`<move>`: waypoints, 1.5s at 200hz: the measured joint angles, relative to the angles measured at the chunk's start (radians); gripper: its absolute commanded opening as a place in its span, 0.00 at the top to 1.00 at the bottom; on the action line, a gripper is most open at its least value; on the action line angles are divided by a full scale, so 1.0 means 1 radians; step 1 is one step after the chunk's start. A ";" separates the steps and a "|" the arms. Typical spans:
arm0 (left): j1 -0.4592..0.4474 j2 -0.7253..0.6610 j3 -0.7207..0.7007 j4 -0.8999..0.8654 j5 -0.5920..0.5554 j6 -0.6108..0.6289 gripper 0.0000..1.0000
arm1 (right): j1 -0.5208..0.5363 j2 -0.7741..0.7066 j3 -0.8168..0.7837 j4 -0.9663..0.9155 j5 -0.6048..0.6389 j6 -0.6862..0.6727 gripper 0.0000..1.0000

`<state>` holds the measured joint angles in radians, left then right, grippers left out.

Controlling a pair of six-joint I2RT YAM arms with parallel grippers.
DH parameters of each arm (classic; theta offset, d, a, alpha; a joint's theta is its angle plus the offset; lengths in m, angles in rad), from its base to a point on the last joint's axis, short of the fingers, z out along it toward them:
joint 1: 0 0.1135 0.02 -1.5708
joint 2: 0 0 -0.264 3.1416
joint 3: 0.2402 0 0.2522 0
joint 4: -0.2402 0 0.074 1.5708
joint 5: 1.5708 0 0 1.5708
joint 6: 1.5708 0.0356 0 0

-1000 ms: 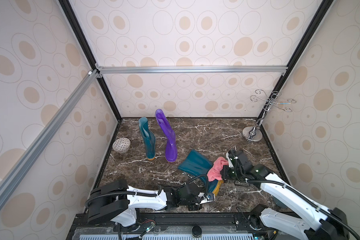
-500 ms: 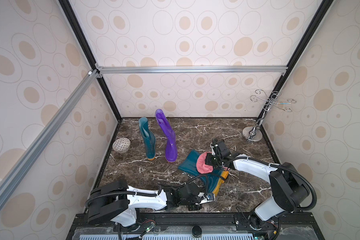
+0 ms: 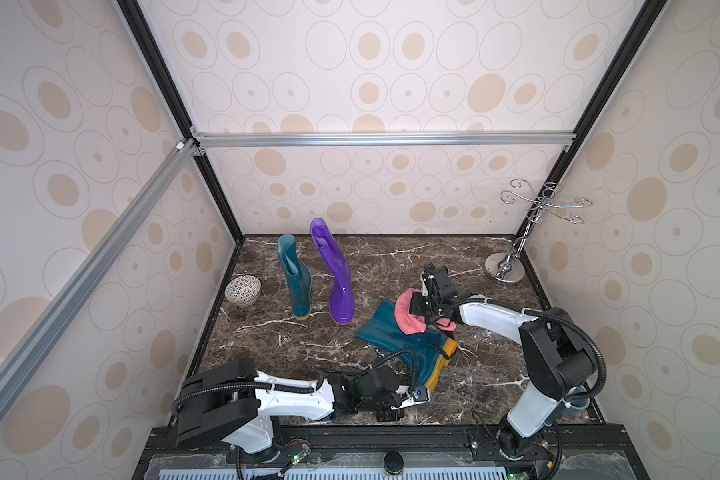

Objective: Wipe the rubber boots with a cloth
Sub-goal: Wipe the dirt off the rubber boot.

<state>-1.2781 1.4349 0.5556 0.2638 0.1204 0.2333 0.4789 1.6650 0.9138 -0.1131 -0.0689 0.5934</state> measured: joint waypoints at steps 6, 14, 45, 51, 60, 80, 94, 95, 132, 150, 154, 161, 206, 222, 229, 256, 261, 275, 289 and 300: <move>0.000 0.000 0.000 0.000 -0.002 0.000 1.00 | 0.000 -0.025 -0.039 0.001 0.000 0.002 1.00; 0.000 0.000 0.000 0.000 -0.003 0.000 1.00 | -0.002 -0.063 -0.084 0.001 0.001 0.004 1.00; -0.001 -0.003 0.000 -0.001 -0.008 0.001 1.00 | -0.006 -0.246 -0.210 -0.032 0.007 0.005 1.00; -0.001 -0.005 0.000 -0.002 -0.010 0.001 1.00 | -0.006 -0.287 -0.232 -0.046 0.010 0.004 1.00; -0.001 -0.008 -0.002 -0.004 -0.010 0.001 1.00 | -0.006 -0.365 -0.267 -0.079 0.018 0.003 1.00; -0.001 -0.016 -0.011 -0.010 -0.011 0.008 1.00 | -0.008 -0.530 -0.312 -0.186 0.048 -0.003 1.00; -0.001 -0.016 -0.011 -0.011 -0.014 0.015 1.00 | -0.010 -0.617 -0.314 -0.269 0.071 -0.013 1.00; -0.001 -0.016 -0.011 -0.011 -0.014 0.015 1.00 | -0.010 -0.621 -0.314 -0.273 0.071 -0.013 1.00; -0.001 -0.018 -0.011 -0.011 -0.018 0.025 1.00 | -0.021 -0.745 -0.286 -0.478 0.100 -0.033 1.00; -0.001 -0.021 -0.011 -0.013 -0.023 0.028 1.00 | -0.021 -0.756 -0.249 -0.558 0.110 -0.029 1.00; -0.001 -0.022 -0.011 -0.014 -0.023 0.029 1.00 | -0.021 -0.753 -0.236 -0.576 0.114 -0.029 1.00; -0.001 -0.026 -0.011 -0.017 -0.026 0.030 1.00 | -0.021 -0.749 -0.215 -0.602 0.123 -0.029 1.00; -0.002 -0.034 -0.014 -0.019 -0.034 0.038 1.00 | -0.028 -0.645 -0.180 -0.577 0.125 -0.035 1.00; -0.002 -0.034 -0.015 -0.020 -0.034 0.037 1.00 | -0.030 -0.551 -0.173 -0.525 0.099 -0.034 1.00; -0.002 -0.034 -0.016 -0.020 -0.034 0.037 1.00 | -0.031 -0.515 -0.171 -0.502 0.087 -0.034 1.00; -0.003 -0.034 -0.016 -0.020 -0.034 0.037 1.00 | -0.044 -0.377 -0.121 -0.432 0.047 -0.039 1.00; -0.003 -0.034 -0.016 -0.020 -0.034 0.037 1.00 | -0.047 -0.351 -0.106 -0.419 0.041 -0.041 1.00; -0.004 -0.034 -0.016 -0.020 -0.034 0.037 1.00 | -0.054 -0.269 -0.065 -0.372 0.019 -0.046 1.00; -0.005 -0.034 -0.016 -0.020 -0.034 0.037 1.00 | -0.061 -0.192 -0.031 -0.330 -0.013 -0.051 1.00; -0.007 -0.034 -0.016 -0.020 -0.034 0.037 1.00 | -0.066 -0.137 -0.004 -0.298 -0.041 -0.055 1.00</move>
<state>-1.2850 1.4006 0.5392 0.2440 0.0864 0.2707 0.4129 1.5280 0.9096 -0.4110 -0.1097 0.5381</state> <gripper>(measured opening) 0.109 0.057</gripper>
